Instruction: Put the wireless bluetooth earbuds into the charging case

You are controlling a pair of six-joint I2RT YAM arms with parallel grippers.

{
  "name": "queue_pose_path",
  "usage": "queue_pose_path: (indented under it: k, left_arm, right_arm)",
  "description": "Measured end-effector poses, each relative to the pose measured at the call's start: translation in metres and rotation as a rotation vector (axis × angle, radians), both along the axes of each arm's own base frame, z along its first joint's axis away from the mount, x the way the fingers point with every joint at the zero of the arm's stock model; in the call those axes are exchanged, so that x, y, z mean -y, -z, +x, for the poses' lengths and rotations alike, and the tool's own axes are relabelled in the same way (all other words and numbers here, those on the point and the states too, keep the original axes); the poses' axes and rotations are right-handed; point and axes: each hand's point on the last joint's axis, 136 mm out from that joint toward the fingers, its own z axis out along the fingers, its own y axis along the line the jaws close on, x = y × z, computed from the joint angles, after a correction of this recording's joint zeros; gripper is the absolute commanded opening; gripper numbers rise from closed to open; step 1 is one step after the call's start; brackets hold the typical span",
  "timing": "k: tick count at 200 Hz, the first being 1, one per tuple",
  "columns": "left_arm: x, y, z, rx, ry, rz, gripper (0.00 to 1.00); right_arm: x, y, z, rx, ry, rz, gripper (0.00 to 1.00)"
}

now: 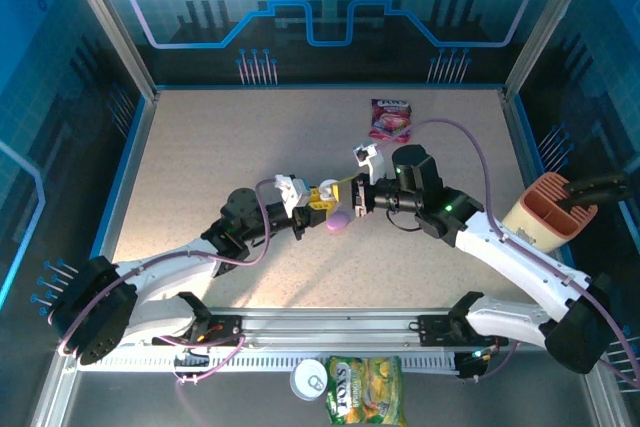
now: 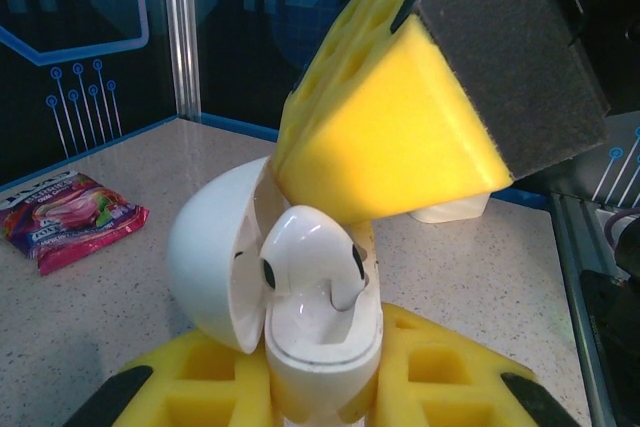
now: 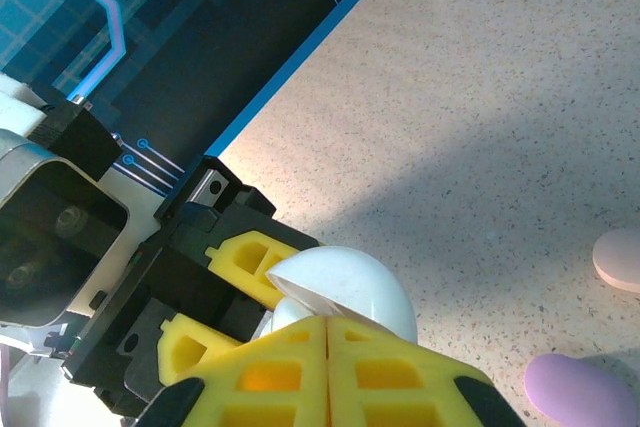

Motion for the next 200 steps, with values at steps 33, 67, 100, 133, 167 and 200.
queue_pose_path:
  k: [33, 67, 100, 133, 167, 200]
  left_arm:
    - [0.0, 0.0, -0.001, 0.0, 0.004, -0.001, 0.18]
    - [0.001, 0.0, -0.001, -0.001, 0.01, -0.001, 0.18]
    - [-0.001, -0.001, 0.001, -0.005, 0.003, -0.007, 0.18]
    - [-0.013, 0.004, 0.007, -0.018, -0.034, -0.014, 0.17]
    - [-0.026, 0.015, 0.007, -0.035, -0.063, -0.005, 0.17]
    - [-0.03, 0.013, 0.002, -0.023, -0.067, -0.013, 0.17]
  right_arm:
    - [-0.003, -0.004, -0.004, 0.007, -0.035, 0.007, 0.18]
    - [-0.004, -0.004, -0.007, 0.011, -0.056, 0.002, 0.21]
    - [0.001, -0.009, -0.009, 0.033, -0.045, -0.002, 0.28]
    - [0.019, -0.029, -0.012, 0.095, 0.01, 0.03, 0.38]
    - [0.059, -0.008, 0.007, 0.059, 0.188, 0.024, 0.49]
    - [0.107, 0.059, 0.041, -0.12, 0.427, -0.09, 0.52]
